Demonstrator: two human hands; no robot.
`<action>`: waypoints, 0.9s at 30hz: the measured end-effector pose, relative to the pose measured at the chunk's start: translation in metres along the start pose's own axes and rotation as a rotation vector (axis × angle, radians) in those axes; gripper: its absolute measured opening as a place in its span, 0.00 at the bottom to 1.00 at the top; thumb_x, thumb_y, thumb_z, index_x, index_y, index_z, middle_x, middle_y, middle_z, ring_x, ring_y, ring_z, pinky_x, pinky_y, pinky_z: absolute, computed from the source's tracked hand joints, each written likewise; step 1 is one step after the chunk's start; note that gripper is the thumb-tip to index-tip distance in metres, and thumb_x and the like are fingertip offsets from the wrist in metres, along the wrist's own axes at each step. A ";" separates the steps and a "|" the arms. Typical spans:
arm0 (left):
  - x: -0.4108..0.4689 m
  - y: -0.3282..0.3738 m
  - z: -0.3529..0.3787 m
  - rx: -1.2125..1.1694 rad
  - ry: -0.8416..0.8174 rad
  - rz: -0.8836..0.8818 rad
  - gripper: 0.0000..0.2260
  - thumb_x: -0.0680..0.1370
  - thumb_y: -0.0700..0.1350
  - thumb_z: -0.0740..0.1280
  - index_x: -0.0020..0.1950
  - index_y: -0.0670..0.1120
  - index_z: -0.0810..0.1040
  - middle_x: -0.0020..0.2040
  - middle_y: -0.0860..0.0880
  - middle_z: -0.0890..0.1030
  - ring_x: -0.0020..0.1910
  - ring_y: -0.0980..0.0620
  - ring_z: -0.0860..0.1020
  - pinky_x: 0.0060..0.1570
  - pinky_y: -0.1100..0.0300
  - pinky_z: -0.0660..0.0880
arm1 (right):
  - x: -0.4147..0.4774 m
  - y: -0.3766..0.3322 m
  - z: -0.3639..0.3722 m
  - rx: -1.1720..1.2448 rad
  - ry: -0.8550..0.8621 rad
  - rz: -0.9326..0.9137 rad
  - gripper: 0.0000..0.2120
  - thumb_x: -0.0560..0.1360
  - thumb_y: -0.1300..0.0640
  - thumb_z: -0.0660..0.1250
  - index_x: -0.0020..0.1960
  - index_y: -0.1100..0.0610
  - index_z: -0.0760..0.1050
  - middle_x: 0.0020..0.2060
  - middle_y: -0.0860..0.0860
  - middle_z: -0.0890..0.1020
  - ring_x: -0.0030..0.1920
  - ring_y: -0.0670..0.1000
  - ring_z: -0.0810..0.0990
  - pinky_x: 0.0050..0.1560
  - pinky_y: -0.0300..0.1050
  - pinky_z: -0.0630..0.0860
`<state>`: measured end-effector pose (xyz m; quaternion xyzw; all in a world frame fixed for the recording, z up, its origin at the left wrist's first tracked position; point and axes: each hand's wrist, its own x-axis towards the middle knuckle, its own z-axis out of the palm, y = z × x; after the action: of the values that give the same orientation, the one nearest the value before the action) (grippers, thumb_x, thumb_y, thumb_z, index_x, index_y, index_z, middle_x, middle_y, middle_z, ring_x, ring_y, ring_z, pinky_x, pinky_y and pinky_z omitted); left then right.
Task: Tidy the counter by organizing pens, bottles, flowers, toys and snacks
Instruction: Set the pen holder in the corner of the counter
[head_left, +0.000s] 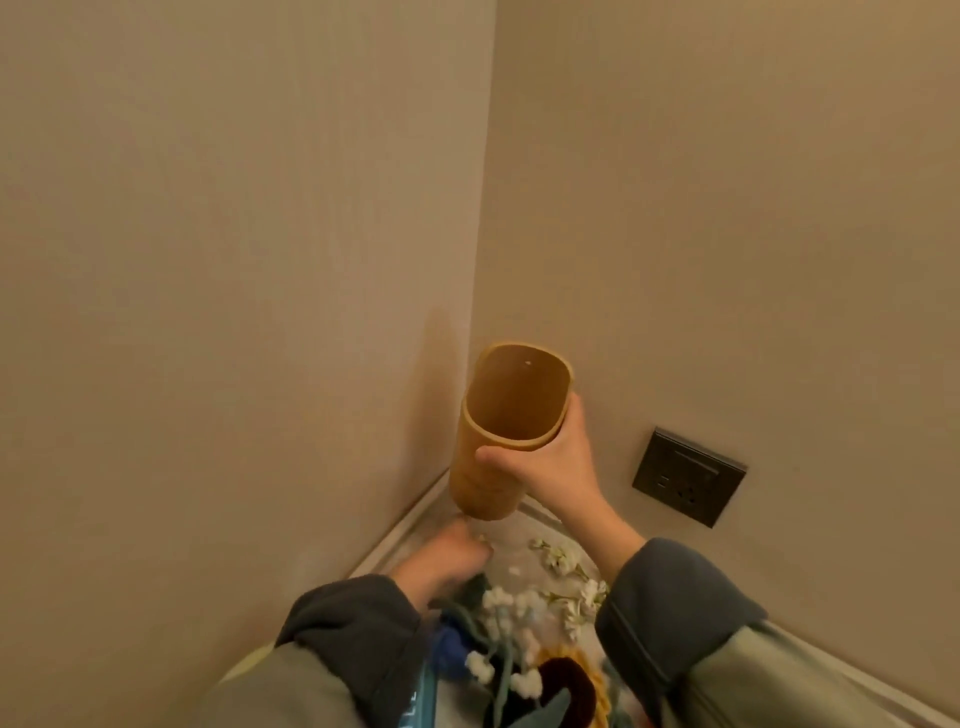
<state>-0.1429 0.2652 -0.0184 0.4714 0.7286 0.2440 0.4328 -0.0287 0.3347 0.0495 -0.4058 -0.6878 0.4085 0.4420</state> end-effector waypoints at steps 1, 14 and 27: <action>0.005 -0.003 0.005 0.052 -0.015 -0.022 0.17 0.77 0.45 0.64 0.65 0.44 0.73 0.64 0.45 0.76 0.62 0.46 0.74 0.63 0.56 0.71 | 0.003 0.004 0.003 0.007 -0.007 0.003 0.51 0.54 0.52 0.85 0.69 0.46 0.60 0.59 0.40 0.72 0.58 0.42 0.73 0.57 0.43 0.73; 0.004 0.001 0.020 0.150 -0.291 -0.011 0.16 0.80 0.44 0.59 0.67 0.42 0.73 0.66 0.45 0.74 0.65 0.49 0.70 0.58 0.63 0.65 | 0.007 0.047 0.030 -0.034 -0.179 0.132 0.53 0.46 0.42 0.83 0.65 0.43 0.62 0.59 0.40 0.74 0.59 0.42 0.75 0.55 0.41 0.75; -0.019 0.004 0.009 0.113 -0.194 -0.046 0.19 0.82 0.51 0.56 0.67 0.42 0.72 0.67 0.43 0.74 0.65 0.45 0.71 0.67 0.53 0.66 | -0.013 0.040 0.005 -0.005 -0.347 0.224 0.52 0.61 0.58 0.82 0.75 0.51 0.54 0.68 0.49 0.71 0.68 0.51 0.70 0.63 0.45 0.71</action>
<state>-0.1296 0.2493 -0.0122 0.4994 0.7067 0.1460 0.4795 -0.0216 0.3358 0.0077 -0.4044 -0.7052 0.5171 0.2680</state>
